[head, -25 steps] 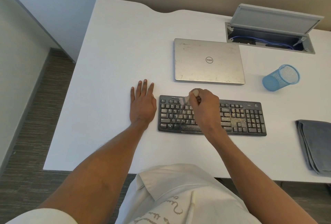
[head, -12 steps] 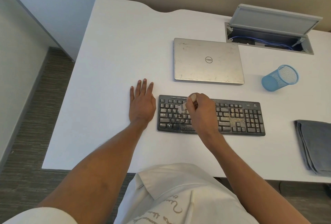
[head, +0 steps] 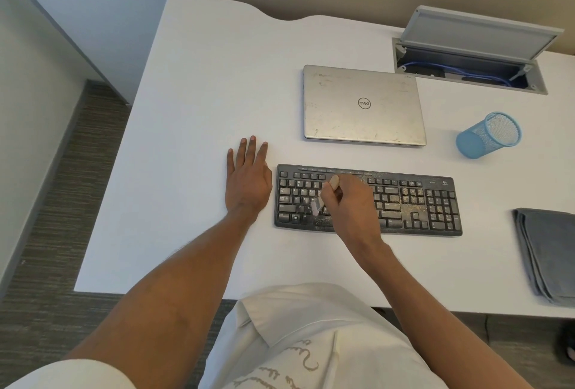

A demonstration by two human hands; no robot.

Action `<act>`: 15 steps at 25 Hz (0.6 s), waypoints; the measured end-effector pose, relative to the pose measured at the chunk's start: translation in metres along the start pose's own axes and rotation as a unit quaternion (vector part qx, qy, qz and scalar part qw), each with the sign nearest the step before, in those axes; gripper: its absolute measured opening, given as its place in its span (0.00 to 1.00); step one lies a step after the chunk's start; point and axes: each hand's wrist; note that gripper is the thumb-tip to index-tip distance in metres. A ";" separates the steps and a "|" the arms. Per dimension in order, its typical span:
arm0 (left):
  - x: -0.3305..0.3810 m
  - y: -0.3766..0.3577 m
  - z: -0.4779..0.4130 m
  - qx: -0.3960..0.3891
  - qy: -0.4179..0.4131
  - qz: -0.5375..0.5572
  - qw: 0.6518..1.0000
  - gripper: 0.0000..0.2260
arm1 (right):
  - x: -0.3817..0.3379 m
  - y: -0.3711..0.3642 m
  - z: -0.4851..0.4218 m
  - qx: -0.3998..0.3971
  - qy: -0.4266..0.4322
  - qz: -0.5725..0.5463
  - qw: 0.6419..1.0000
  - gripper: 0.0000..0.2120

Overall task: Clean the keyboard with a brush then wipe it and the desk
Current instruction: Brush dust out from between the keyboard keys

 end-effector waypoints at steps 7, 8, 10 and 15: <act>0.000 0.000 0.000 0.002 -0.001 0.001 1.000 0.25 | 0.008 -0.012 -0.005 -0.001 0.042 0.017 0.999 0.10; 0.000 0.000 0.000 0.003 -0.001 -0.001 1.000 0.25 | 0.010 -0.012 -0.006 -0.011 0.035 0.020 0.999 0.10; -0.001 0.000 0.000 0.002 -0.002 -0.002 1.000 0.25 | 0.011 -0.008 -0.004 -0.037 0.005 0.015 0.999 0.12; 0.000 0.000 0.001 0.005 -0.002 -0.002 1.000 0.25 | 0.010 0.008 -0.005 0.032 0.014 -0.001 0.999 0.13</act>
Point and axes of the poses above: each hand's wrist, its own z-axis away from the middle knuckle, its own y-axis out of the back of the hand, x = y × z, and after that the axes turned 7 degrees about -y, right-handed
